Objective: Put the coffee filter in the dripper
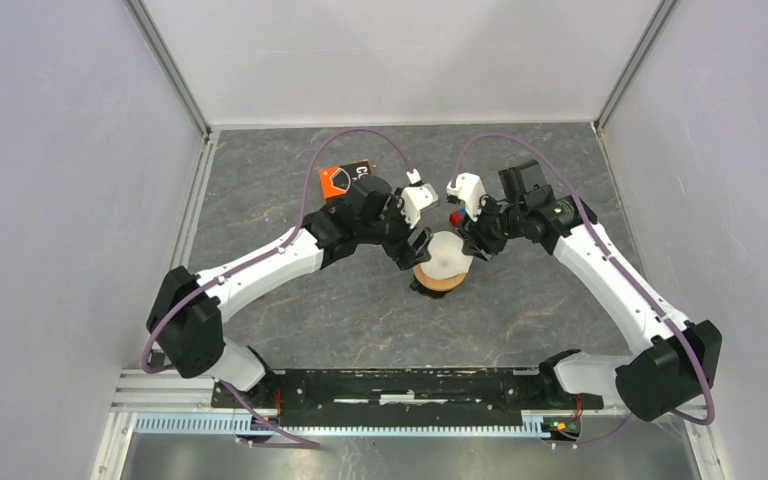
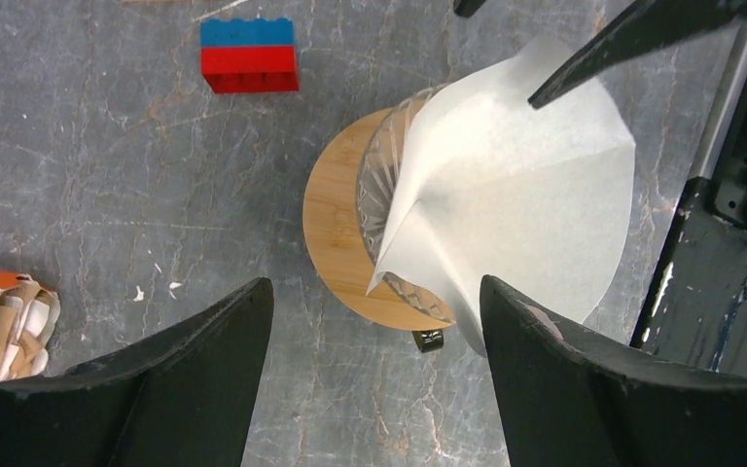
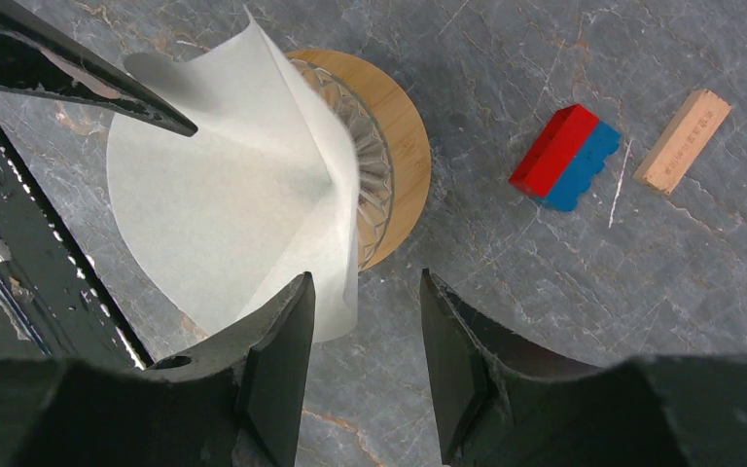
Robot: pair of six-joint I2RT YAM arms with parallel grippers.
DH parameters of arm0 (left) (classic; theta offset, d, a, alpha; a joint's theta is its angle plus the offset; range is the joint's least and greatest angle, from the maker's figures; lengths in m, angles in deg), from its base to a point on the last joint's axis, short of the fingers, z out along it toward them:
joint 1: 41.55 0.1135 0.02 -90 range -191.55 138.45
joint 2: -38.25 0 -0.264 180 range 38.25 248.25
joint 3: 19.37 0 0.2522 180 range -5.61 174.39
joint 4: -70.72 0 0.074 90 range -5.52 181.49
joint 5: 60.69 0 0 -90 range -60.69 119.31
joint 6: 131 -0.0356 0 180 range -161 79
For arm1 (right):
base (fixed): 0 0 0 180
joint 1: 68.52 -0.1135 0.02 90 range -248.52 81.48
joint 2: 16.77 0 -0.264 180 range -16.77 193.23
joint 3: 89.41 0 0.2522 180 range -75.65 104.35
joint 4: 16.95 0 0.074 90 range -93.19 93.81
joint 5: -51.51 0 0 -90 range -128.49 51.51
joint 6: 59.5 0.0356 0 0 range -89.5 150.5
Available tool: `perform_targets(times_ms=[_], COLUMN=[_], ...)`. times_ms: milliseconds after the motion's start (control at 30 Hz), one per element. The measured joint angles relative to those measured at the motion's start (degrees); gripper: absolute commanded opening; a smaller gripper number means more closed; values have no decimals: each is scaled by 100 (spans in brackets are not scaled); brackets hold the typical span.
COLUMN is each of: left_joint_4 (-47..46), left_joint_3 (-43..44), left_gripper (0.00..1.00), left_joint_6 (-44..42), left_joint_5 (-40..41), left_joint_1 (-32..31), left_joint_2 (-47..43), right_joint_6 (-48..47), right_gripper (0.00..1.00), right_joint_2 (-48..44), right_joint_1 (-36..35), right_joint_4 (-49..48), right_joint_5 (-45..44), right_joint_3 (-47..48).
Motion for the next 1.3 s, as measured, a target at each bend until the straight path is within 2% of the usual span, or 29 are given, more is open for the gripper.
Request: perform_targets(times_ms=[367,633,1000,1300], left_joint_4=[50,149,323,365], left_joint_3=[-85,20,240,363], left_gripper=[85,90,100,100], left_joint_6=[-39,-46,-142,-175], left_joint_5=[94,79,-11,-37], left_joint_1=[0,0,0,44], left_joint_2=[0,0,-94,-365], right_joint_6=[-2,-4,-4,-2], right_gripper=[50,52,56,57], right_joint_2=[66,153,153,151], right_joint_1=[17,17,22,74], right_joint_4=[-125,-118,35,142], right_joint_5=[2,70,225,247], right_joint_3=[-96,-87,354,566])
